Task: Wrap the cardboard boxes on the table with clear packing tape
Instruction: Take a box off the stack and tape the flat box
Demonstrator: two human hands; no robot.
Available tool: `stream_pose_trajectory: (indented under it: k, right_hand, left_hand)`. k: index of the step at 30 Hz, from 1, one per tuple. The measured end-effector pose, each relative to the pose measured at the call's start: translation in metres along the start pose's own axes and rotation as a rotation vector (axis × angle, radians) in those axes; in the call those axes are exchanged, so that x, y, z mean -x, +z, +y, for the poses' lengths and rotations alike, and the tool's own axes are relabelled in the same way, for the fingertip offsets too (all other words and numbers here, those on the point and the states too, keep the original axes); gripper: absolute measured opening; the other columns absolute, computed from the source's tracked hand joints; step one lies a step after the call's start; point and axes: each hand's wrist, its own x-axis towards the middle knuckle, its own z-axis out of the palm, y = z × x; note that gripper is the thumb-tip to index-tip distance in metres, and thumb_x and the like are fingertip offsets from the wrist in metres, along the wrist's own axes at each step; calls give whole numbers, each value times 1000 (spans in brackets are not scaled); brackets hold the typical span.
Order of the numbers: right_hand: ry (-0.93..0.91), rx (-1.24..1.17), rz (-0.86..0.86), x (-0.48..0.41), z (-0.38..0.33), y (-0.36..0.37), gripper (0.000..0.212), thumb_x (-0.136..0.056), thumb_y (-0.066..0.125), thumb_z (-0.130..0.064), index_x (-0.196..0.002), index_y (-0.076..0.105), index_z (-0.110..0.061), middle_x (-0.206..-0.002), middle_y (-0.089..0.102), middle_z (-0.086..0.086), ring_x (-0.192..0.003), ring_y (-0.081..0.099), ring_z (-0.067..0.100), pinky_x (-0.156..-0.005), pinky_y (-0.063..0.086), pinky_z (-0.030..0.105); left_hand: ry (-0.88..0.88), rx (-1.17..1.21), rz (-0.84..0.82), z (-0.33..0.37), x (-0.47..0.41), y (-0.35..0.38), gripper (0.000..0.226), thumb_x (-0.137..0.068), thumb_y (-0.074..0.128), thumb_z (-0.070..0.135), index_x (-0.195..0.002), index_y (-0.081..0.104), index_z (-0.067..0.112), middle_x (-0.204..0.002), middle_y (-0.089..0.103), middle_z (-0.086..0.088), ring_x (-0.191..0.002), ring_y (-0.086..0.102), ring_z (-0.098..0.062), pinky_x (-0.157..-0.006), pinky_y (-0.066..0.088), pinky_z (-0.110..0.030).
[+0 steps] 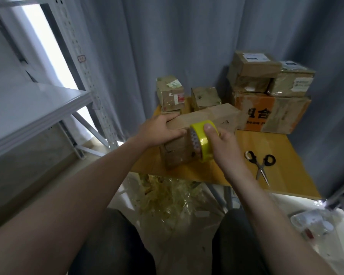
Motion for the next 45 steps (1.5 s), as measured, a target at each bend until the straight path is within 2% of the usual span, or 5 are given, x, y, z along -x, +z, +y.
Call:
stream_pose_trajectory:
  k: [13, 22, 33, 38, 45]
  right_hand:
    - [210, 48, 12, 17, 75, 9, 26, -102, 59, -46, -107, 58, -20, -100, 65, -1, -96, 65, 20, -76, 52, 33]
    - [-453, 759, -196, -30, -20, 24, 59, -110, 32, -49, -158, 35, -16, -164, 38, 2, -154, 25, 16, -128, 11, 47]
    - [-194, 1146, -290, -85, -2, 17, 80, -101, 3, -70, -166, 14, -24, -174, 7, -5, -160, 1, 15, -128, -1, 53]
    - [-328, 1004, -368, -61, -10, 54, 82, -102, 4, -69, -164, 20, -18, -173, 15, 2, -160, 6, 20, -128, -1, 52]
    - [-243, 919, -301, -72, 4, 11, 67, -107, 6, -60, -164, 22, -30, -172, 14, -11, -158, 4, 6, -126, -11, 54]
  left_hand:
    - [9, 57, -17, 0, 4, -1, 83, -80, 65, 75, -152, 45, 39, -147, 55, 4, -121, 58, -21, -102, 53, -46]
    - [89, 33, 3, 2, 6, 1, 80, -78, 44, 76, -142, 56, 30, -131, 66, 0, -112, 64, -23, -94, 54, -44]
    - [38, -8, 57, 3, 4, 5, 70, -77, 58, 75, -133, 58, 32, -115, 62, 11, -99, 61, -14, -82, 53, -36]
    - [200, 39, -1, 8, 8, -3, 32, -98, 63, 35, -123, 64, 14, -114, 63, 5, -95, 57, -12, -80, 48, -31]
    - [50, -27, -40, 10, 8, -3, 72, -83, 70, 66, -137, 55, 20, -128, 61, 1, -110, 58, -18, -91, 50, -37]
